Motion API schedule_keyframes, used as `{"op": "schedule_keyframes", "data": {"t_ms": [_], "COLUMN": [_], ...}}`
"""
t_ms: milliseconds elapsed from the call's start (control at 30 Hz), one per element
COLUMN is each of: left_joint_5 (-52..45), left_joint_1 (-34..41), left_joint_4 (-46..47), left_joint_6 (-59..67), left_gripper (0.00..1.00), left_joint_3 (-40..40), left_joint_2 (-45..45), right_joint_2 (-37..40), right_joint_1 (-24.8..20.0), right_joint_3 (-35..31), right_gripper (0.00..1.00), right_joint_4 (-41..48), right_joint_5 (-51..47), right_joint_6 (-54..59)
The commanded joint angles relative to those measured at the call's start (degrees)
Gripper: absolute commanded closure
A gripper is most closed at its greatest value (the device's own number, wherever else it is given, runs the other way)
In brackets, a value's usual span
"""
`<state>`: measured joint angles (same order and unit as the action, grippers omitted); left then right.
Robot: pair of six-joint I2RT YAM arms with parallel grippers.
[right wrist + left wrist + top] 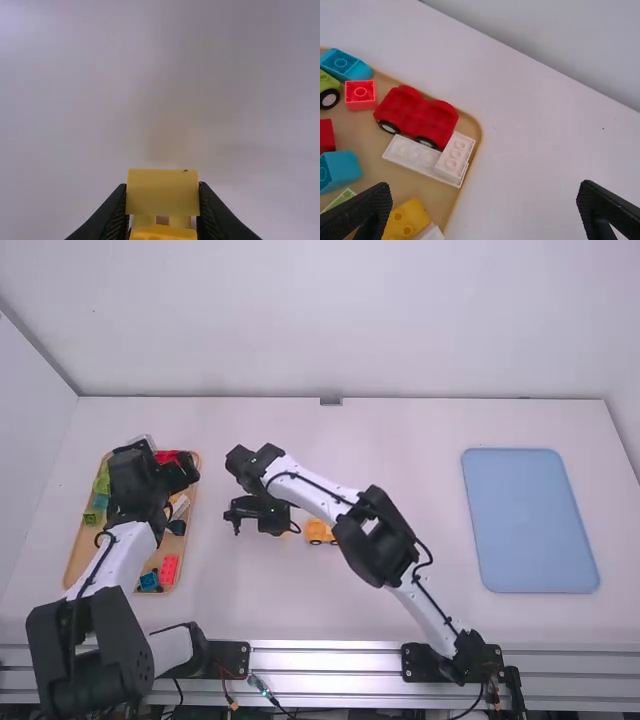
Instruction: Assemble lego blocks to make yellow taxi
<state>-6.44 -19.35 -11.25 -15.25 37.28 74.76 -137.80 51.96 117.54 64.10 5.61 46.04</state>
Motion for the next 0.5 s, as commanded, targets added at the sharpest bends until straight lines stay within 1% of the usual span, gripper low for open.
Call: {"op": "schedule_keyframes", "data": {"t_ms": [0,167,300,333,467], "left_joint_5": [1.36,1.36,1.4,1.38,1.36], "left_joint_1": [-0.59,-0.59,-0.57,-0.57,-0.59], "left_joint_4": [0.04,0.48,1.36,1.49,1.66], "left_joint_6": [-0.42,-0.39,-0.37,-0.37,-0.37], "left_gripper": [0.01,0.01,0.01,0.01,0.01], "left_joint_3": [-0.33,-0.33,-0.33,-0.33,-0.33], "left_joint_2": [-1.99,-2.86,-3.65,-3.74,-3.74], "right_joint_2": [-1.68,-2.4,-2.4,-2.4,-2.4], "right_joint_1": [0.15,0.17,0.35,0.57,0.28], "right_joint_3": [1.6,1.6,1.6,1.6,1.6], "right_gripper": [0.89,0.89,0.78,0.73,0.63], "right_joint_4": [0.35,0.35,-0.52,-0.87,-0.66], "right_joint_5": [0.74,-2.19,-2.73,-2.99,-2.95], "right_joint_6": [0.2,-1.66,-2.67,-3.23,-3.15]}}
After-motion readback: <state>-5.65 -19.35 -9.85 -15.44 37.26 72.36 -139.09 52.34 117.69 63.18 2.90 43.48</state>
